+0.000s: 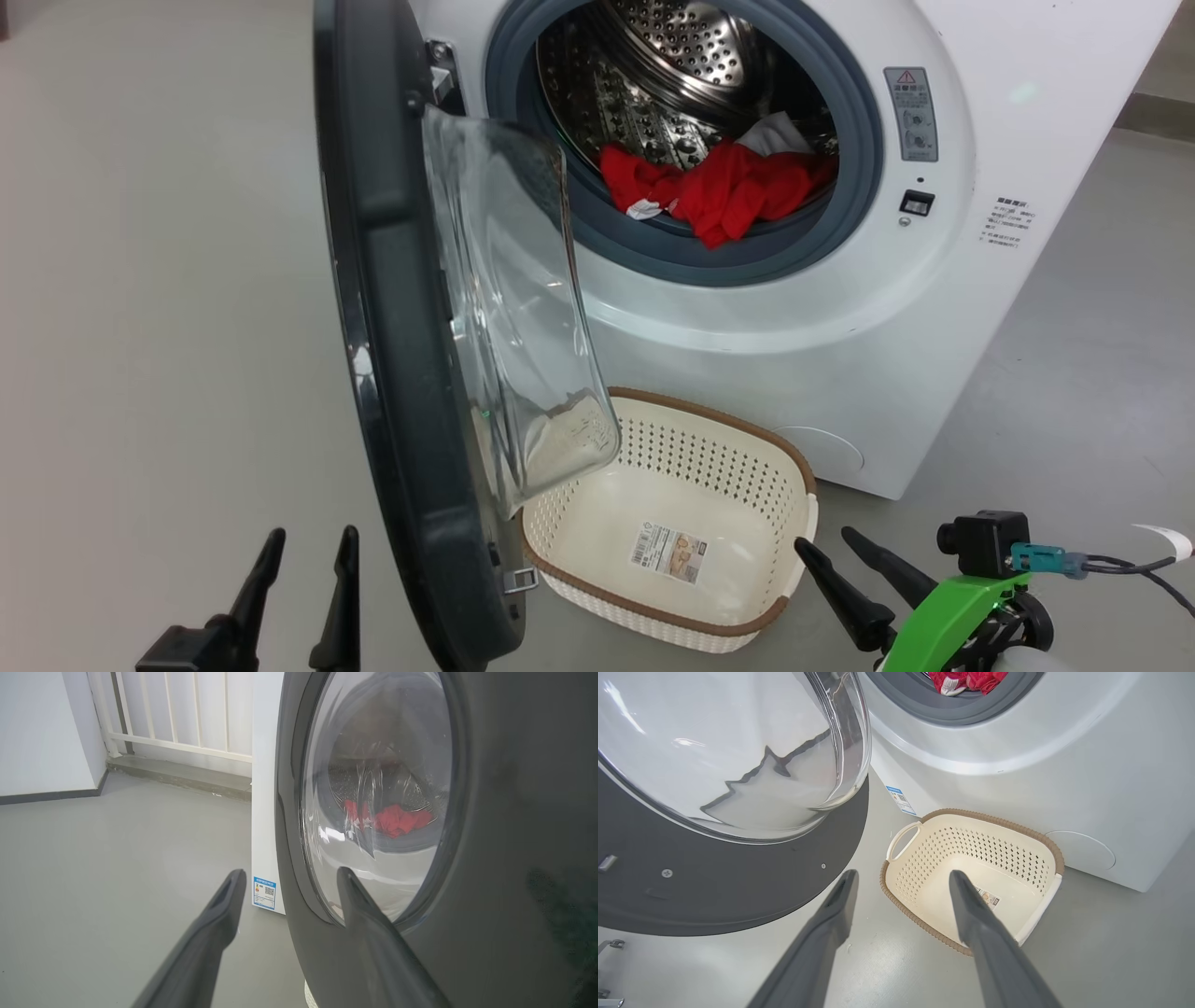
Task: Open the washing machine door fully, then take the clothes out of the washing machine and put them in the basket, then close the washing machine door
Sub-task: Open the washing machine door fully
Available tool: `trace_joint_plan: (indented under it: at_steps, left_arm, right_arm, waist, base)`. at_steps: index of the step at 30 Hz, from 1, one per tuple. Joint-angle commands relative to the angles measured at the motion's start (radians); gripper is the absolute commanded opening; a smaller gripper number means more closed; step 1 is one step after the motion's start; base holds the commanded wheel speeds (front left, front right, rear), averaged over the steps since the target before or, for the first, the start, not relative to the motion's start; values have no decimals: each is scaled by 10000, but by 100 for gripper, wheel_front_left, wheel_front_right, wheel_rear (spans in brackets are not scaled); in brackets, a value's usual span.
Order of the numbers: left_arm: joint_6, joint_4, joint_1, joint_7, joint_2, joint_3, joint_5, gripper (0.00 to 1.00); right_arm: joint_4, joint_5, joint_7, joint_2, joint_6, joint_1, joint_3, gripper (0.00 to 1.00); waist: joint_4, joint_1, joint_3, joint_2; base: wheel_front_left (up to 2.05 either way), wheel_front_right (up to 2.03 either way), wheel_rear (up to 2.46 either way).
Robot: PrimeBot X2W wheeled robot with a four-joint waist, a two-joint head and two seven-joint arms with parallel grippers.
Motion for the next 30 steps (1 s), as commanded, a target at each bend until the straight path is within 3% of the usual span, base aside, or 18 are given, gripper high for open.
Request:
trace_joint_plan:
  at_steps: [1,4,9,19,30]
  left_arm:
    - [-56,-209,-120,-92,75,365,26,100]
    - [-56,-208,-129,-92,72,376,22,100]
    - [-56,-208,-133,-92,69,377,27,100]
    - [-56,-186,-170,-92,66,339,25,100]
    - [-56,-179,-154,-92,64,308,81,100]
  right_arm:
    - [-78,-208,-192,-136,65,-296,90,100]
    - [165,-714,-309,-61,65,-300,-20,100]
    - [24,-1948,-327,283,65,-7,-1337,100]
    - [-1231,-5148,-329,1165,65,1163,-4101,100]
    - [-2404,-7349,-330,1878,65,1958,-5773,100]
  waist:
    - [-11,0,17,-1]
    - [-29,0,41,-1]
    - [-51,0,62,-1]
    - [-24,0,101,-1]
    - [-8,0,53,-1]
  base:
    - [0,0,0]
    - [0,0,0]
    - [0,0,0]
    - [0,0,0]
    - [0,0,0]
